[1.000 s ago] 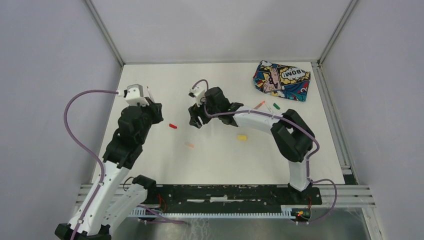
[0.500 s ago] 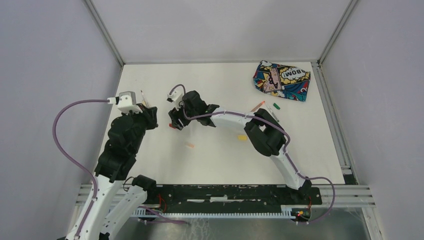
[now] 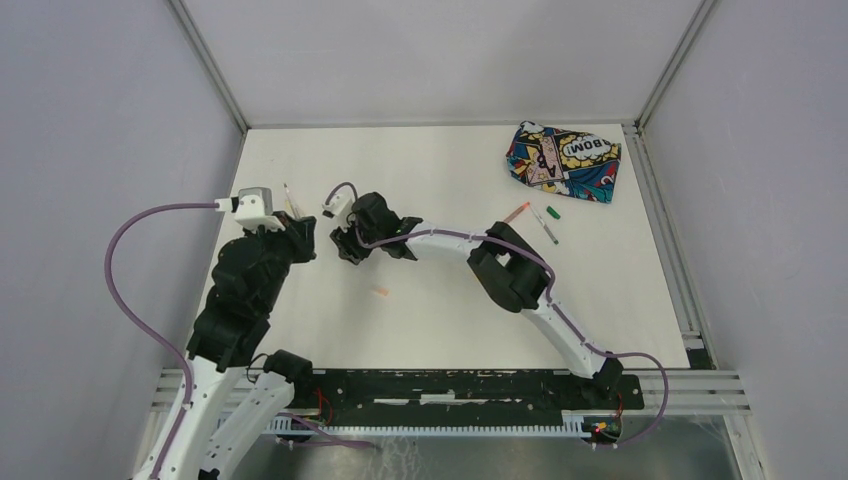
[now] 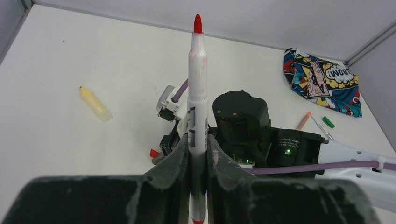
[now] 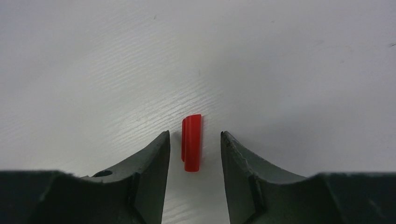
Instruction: Insert the pens into the pen caps
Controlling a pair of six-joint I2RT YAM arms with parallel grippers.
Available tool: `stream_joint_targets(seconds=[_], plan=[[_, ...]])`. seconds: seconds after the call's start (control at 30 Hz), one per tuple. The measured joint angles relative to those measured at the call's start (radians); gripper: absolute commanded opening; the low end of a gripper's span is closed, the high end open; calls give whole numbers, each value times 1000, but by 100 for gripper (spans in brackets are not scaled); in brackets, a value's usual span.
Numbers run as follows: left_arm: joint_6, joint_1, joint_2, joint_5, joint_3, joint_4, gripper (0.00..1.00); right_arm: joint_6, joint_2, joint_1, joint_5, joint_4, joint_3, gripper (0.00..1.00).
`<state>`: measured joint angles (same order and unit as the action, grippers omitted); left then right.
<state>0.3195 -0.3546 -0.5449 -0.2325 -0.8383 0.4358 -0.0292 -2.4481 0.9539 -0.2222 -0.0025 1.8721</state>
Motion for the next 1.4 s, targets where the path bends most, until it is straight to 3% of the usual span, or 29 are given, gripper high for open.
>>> stream_joint_targets(seconds=[0.63, 0.83, 1.03, 1.4], plan=[[0, 0, 30, -21, 25, 6, 2, 109, -8, 45, 107, -54, 24, 15], [0, 0, 27, -30, 28, 15, 2, 111, 5, 46, 149, -41, 4, 12], [1, 0, 13, -61, 33, 27, 2, 77, 171, 24, 210, 0, -250, 10], [4, 0, -64, -62, 74, 6, 2, 37, 516, -129, 197, -38, -668, 11]])
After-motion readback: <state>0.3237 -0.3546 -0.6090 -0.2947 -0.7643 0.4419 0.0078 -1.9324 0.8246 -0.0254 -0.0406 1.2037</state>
